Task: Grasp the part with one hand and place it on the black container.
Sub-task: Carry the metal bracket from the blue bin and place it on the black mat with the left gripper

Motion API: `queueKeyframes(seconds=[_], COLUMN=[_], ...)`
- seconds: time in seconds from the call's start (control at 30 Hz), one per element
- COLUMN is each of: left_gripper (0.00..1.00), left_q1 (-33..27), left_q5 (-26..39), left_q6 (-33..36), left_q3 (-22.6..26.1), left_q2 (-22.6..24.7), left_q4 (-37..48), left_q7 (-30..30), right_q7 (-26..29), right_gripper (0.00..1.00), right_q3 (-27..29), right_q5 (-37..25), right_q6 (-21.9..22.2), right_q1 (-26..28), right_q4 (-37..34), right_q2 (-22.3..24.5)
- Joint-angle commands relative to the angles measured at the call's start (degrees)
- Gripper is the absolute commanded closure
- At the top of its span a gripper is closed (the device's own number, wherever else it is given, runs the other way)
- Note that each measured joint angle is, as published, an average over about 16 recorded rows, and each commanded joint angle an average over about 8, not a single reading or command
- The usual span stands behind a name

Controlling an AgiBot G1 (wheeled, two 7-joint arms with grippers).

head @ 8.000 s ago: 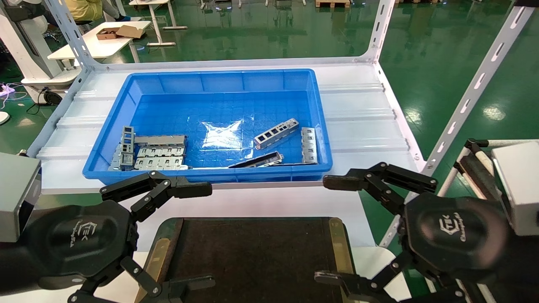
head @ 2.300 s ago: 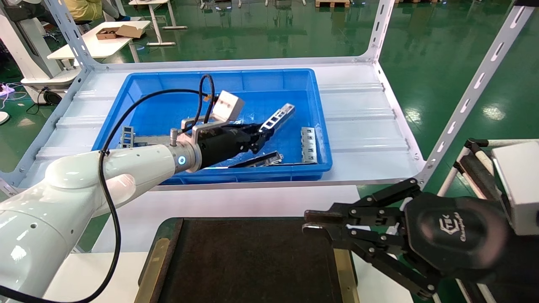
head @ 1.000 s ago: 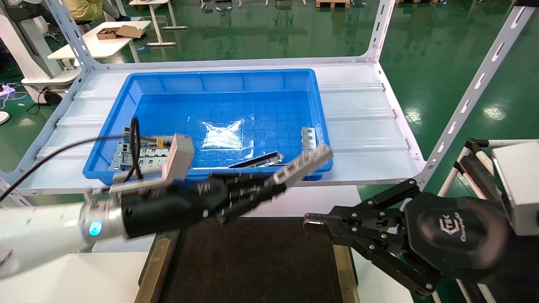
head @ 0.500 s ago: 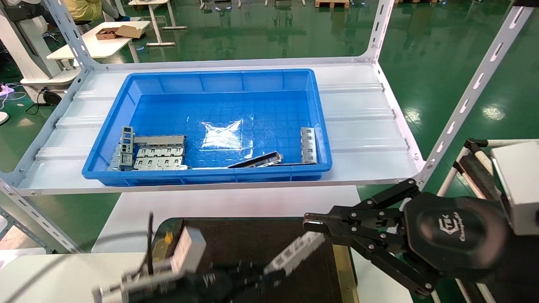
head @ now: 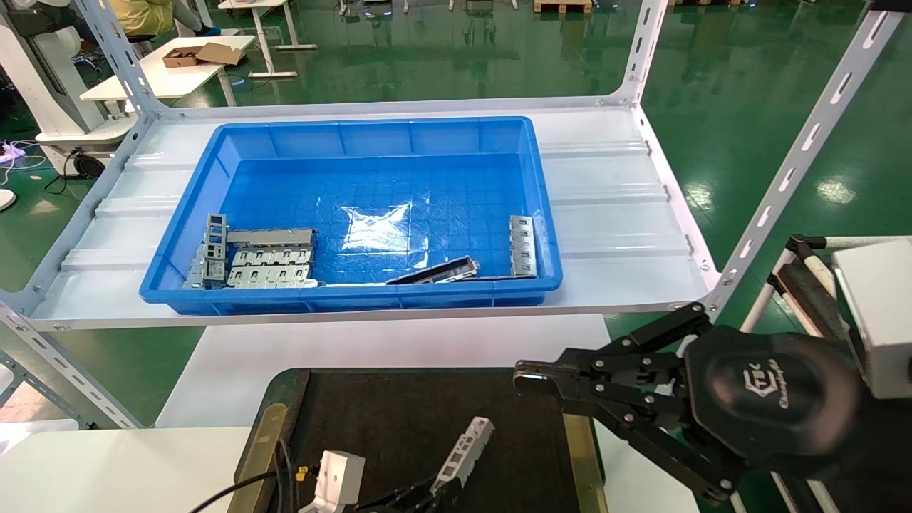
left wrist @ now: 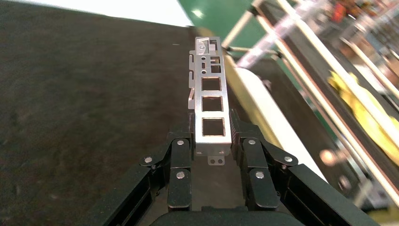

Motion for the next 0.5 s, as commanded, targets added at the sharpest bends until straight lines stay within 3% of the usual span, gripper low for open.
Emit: queueKeyframes(seconds=[0.03,0.5], left_gripper=[1.00,1.00], left_q1=[0.96,-0.06], left_q5=[0.28,-0.99], left_q6=[-4.08,-21.17], left_q3=[0.22,4.07], left_q2=[1.96,10.93], left_q4=[0.14,3.81], left_q7=[-0.34,-1.68], right_q7=[0.00,-0.02], right_gripper=[1.00,1.00], right_q3=[0.00,-0.03], right_q5=[0.00,0.02], right_q6=[0.00,0.01], right_q1=[0.00,0.01], right_q4=[0.00,0.00], right_q2=[0.00,0.01])
